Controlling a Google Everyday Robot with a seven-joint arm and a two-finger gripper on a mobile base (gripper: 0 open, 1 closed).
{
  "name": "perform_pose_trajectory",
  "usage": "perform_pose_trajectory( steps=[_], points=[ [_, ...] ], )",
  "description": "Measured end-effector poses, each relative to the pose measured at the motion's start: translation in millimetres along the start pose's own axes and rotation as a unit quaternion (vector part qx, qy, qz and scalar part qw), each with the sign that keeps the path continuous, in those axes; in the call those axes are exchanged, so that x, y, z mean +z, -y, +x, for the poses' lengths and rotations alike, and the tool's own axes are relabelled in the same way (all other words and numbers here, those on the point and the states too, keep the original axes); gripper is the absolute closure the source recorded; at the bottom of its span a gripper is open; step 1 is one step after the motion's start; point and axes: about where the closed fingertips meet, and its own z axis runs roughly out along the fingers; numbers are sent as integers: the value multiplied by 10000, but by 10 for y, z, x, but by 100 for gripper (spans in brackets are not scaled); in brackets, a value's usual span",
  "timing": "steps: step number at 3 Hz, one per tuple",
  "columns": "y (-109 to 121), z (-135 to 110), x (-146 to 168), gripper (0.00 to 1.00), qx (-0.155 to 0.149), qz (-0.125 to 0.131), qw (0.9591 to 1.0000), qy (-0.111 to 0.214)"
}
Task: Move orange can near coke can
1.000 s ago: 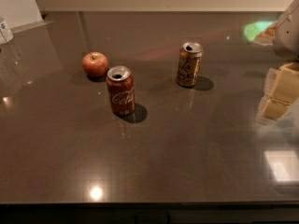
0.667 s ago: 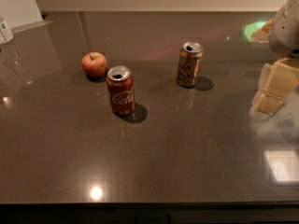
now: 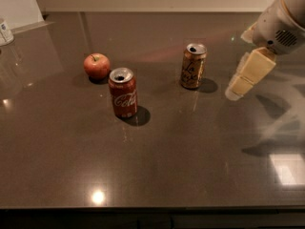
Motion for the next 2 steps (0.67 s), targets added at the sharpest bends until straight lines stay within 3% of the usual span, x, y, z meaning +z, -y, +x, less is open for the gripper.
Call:
perform_pose_trajectory(
  steps=[2],
  points=[
    [389, -370, 450, 0, 367, 70, 9964, 767]
  ],
)
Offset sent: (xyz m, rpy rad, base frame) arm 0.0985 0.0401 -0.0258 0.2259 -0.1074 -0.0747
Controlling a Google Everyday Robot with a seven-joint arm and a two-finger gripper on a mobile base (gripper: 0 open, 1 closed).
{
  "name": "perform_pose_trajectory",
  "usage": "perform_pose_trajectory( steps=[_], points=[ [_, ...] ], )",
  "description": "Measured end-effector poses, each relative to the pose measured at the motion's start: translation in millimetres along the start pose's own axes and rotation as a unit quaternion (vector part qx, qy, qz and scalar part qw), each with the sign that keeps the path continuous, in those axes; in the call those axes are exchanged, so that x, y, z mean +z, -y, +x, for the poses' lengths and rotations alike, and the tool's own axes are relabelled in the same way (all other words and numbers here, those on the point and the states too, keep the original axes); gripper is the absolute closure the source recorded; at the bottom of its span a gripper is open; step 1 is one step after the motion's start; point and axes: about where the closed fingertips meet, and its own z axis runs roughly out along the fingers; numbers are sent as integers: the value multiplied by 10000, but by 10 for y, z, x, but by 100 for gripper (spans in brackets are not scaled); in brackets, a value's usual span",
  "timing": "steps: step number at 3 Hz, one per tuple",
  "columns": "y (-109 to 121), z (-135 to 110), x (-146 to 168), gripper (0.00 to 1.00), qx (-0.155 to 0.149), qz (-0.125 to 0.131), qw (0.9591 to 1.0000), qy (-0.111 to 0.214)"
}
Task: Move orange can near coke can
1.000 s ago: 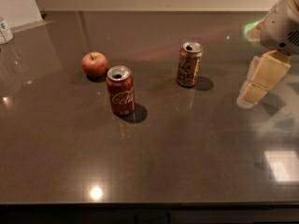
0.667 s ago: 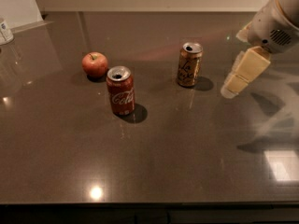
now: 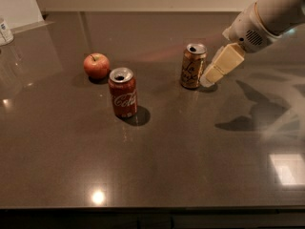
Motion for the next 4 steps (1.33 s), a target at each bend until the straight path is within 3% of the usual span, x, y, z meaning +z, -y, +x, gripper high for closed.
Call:
perform_pose_trajectory(
  steps=[2, 3, 4],
  points=[
    [261, -186, 388, 0, 105, 36, 9991, 399],
    [403, -173, 535, 1, 172, -24, 9990, 418],
    [459, -142, 592, 22, 223, -103, 9989, 411]
  ],
)
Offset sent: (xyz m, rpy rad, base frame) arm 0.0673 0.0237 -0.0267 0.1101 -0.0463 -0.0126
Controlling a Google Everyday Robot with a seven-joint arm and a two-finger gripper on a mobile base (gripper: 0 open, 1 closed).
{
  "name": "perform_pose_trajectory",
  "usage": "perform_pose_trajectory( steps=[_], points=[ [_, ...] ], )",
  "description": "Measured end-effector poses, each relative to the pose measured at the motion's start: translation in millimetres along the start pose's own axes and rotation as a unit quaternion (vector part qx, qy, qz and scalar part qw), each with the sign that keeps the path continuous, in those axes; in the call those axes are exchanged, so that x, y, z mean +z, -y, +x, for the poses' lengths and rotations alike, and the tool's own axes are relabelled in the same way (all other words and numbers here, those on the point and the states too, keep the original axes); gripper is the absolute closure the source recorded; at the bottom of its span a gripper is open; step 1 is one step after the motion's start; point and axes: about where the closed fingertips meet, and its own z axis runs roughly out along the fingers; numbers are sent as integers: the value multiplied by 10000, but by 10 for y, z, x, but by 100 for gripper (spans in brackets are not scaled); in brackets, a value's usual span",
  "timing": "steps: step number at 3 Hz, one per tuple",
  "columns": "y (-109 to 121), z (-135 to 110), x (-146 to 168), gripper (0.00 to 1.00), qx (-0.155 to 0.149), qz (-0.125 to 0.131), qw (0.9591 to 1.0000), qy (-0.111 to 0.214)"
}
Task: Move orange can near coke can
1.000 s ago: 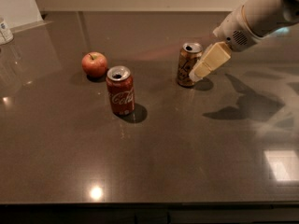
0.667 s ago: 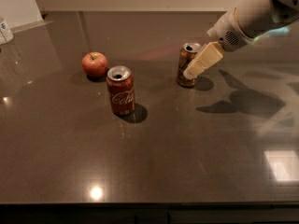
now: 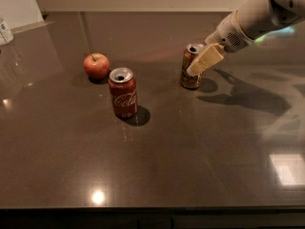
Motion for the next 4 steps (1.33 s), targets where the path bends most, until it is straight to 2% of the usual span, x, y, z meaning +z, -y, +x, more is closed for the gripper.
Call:
perform_pose_trajectory(
  steps=[1, 2, 3, 4],
  points=[
    [3, -23, -15, 46, 5, -109, 9999, 106],
    [-102, -103, -63, 69, -84, -307, 9991, 295],
    [-427, -235, -126, 92, -355, -741, 9951, 544],
    [-863, -393, -139, 100, -713, -1306, 9862, 728]
  ],
)
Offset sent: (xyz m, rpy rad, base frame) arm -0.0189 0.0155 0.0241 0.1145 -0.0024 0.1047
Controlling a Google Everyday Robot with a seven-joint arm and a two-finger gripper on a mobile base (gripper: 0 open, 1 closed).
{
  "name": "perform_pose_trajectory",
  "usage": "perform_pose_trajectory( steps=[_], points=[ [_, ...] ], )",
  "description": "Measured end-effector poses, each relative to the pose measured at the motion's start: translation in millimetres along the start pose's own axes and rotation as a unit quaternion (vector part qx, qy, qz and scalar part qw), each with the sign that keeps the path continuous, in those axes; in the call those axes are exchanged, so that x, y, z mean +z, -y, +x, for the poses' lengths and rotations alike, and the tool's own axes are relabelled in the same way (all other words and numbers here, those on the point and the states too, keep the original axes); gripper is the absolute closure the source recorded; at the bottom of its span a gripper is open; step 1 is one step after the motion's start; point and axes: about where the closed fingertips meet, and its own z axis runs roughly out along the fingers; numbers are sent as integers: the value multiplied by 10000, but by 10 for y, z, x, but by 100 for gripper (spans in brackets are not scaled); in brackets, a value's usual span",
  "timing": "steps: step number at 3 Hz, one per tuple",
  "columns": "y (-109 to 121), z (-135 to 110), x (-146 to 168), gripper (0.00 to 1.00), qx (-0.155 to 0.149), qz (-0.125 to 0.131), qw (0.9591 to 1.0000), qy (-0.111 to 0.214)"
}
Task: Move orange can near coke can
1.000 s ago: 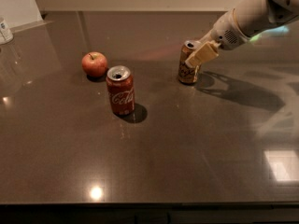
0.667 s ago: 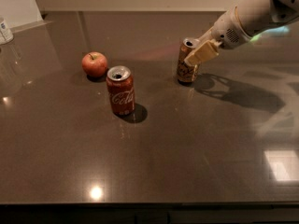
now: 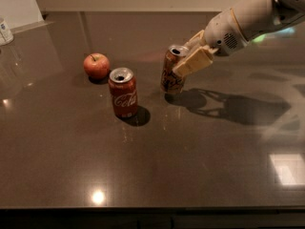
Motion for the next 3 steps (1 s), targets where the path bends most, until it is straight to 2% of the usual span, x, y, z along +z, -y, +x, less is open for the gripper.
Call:
perform_pose_trajectory(
  steps=[1, 2, 3],
  points=[
    [-357, -134, 167, 100, -330, -501, 9982, -28],
    [-610, -185, 322, 84, -612, -825, 9945, -214],
    [-722, -175, 423, 61, -736, -971, 9919, -363]
  ],
)
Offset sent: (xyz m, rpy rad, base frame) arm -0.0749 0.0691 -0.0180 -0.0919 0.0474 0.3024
